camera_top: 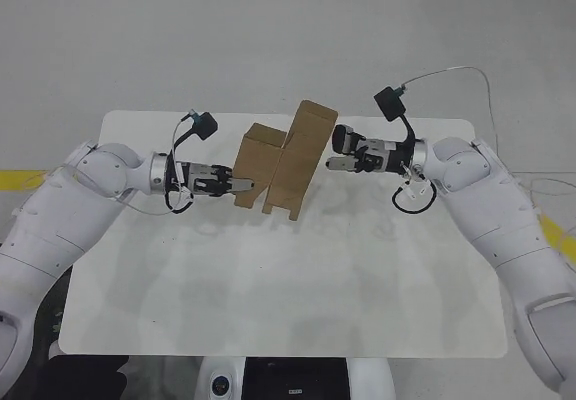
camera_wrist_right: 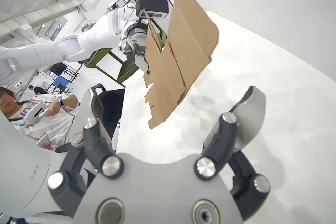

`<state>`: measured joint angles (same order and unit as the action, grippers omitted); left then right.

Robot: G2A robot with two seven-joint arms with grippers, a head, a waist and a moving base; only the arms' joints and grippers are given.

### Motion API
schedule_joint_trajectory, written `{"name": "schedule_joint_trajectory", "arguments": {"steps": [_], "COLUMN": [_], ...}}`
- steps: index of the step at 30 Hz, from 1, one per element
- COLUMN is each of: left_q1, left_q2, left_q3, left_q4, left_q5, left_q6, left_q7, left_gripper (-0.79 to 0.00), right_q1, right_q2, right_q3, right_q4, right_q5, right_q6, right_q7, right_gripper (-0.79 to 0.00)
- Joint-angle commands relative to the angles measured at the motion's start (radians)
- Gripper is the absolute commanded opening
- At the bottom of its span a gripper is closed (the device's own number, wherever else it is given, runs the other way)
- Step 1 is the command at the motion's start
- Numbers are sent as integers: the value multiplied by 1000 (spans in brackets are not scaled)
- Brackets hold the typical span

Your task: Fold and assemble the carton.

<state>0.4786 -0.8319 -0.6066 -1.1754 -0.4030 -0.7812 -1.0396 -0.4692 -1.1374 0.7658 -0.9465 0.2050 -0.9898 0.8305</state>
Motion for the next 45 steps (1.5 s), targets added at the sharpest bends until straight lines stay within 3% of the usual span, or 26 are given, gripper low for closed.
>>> {"name": "schedule_joint_trajectory", "arguments": {"steps": [1, 11, 12, 15, 18, 24, 27, 33, 35, 37, 39, 40, 41, 45], "left_q1": [-6, -35, -38, -48, -57, -76, -87, -108, -115, -121, -128, -132, -134, -141], "left_q2": [14, 65, 68, 79, 88, 100, 105, 114, 117, 121, 125, 126, 128, 133], "left_q3": [21, 116, 123, 146, 168, 213, 233, 266, 277, 287, 296, 298, 300, 304], "left_q4": [-13, -79, -84, -101, -115, -124, -125, -128, -131, -134, -134, -133, -130, -116], "left_q5": [-12, -109, -121, -145, -161, -173, -177, -200, -209, -220, -231, -237, -251, -308], "left_q6": [12, 32, 33, 36, 37, 30, 21, -3, -9, -14, -19, -23, -30, -42], "left_q7": [-12, -31, -33, -36, -37, -30, -21, 4, 9, 14, 19, 24, 30, 42], "left_gripper": [-785, -785, -785, -785, -785, -785, -785, -785, -785, -785, -419, -114, 0, 0], "right_q1": [23, 100, 104, 117, 131, 161, 175, 191, 194, 196, 196, 195, 194, 182], "right_q2": [13, 53, 56, 65, 74, 86, 90, 96, 97, 98, 98, 98, 98, 98], "right_q3": [-46, -241, -257, -298, -331, -400, -433, -475, -482, -486, -484, -480, -476, -455], "right_q4": [2, 0, -1, -14, -25, -38, -42, -46, -45, -44, -42, -42, -38, -28], "right_q5": [4, 125, 139, 183, 215, 260, 290, 350, 361, 375, 395, 407, 415, 448], "right_q6": [-14, -23, -23, -23, -23, -23, -23, -23, -23, -23, -23, -23, -23, -23], "right_q7": [-14, -22, -22, -22, -22, -22, -22, -22, -22, -22, -22, -23, -22, -23], "right_gripper": [0, 0, -28, -252, -376, -499, -613, -711, -782, -785, -785, -785, -785, -785]}}
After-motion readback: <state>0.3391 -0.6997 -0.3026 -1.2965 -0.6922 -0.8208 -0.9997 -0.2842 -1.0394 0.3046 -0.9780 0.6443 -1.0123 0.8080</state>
